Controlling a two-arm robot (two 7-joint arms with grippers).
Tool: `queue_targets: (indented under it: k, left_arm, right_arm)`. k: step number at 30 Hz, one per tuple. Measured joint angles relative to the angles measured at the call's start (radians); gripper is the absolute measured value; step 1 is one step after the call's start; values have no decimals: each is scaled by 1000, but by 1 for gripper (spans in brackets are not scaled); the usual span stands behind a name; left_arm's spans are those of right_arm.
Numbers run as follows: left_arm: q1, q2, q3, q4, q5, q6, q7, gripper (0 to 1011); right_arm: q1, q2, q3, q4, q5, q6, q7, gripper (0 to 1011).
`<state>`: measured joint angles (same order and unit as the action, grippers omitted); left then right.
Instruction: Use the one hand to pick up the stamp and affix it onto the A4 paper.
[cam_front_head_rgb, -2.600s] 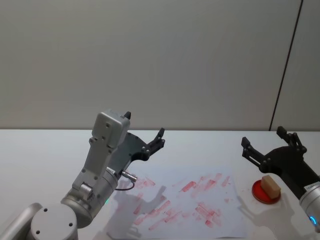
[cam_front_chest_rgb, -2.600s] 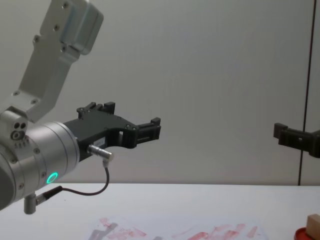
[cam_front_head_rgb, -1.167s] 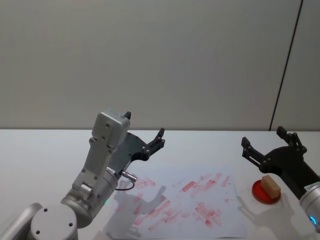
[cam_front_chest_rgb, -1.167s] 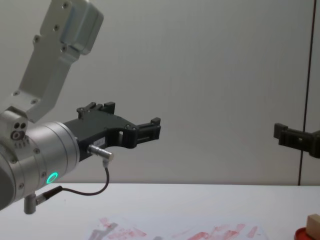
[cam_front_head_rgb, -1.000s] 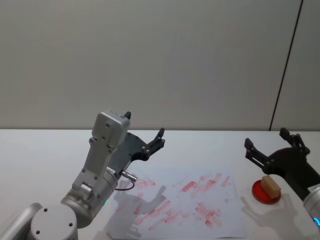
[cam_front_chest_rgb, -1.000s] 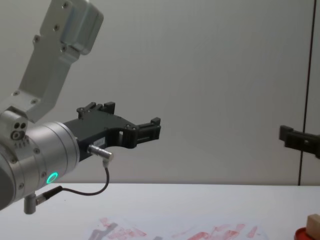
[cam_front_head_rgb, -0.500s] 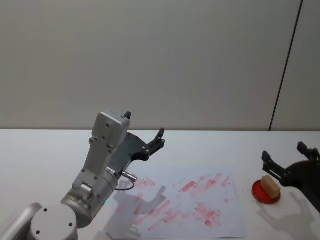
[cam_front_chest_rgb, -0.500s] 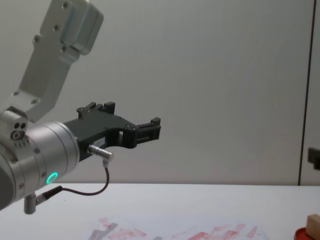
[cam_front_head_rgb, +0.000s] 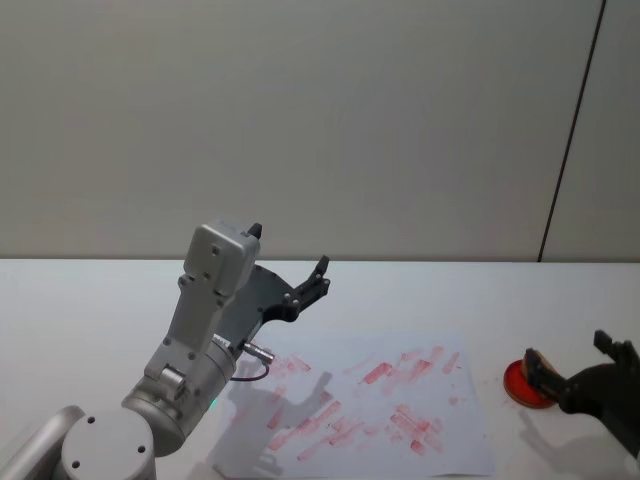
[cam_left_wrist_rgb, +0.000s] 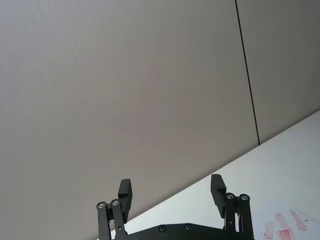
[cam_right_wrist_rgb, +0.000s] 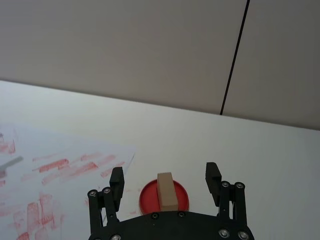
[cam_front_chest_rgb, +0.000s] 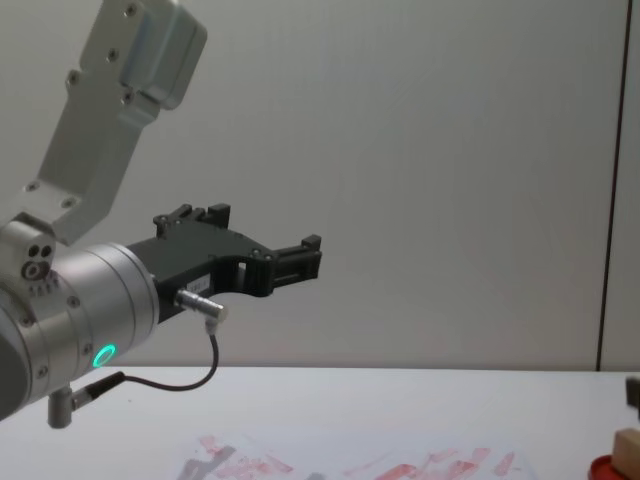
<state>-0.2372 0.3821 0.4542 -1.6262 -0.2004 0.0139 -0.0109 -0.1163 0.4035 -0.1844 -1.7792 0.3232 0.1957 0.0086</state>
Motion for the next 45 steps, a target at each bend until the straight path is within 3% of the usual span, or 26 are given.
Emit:
queue_targets:
  k: [13,29,35,45]
  left_arm:
    - [0,0,0,0,0,0,0,1003]
    - [0,0,0,0,0,0,0,1003]
    - [0,0,0,0,0,0,0,1003]
    - [0,0,0,0,0,0,0,1002]
  right_arm:
    - [42,-33,-18,84,-76,54,-8,1001]
    - [116,-78,-36,190,-144,64,25,1001]
    - [131,-87,-39,211,-156,65,32,885]
    - [143,-94,-42,229,-167,66,39,585]
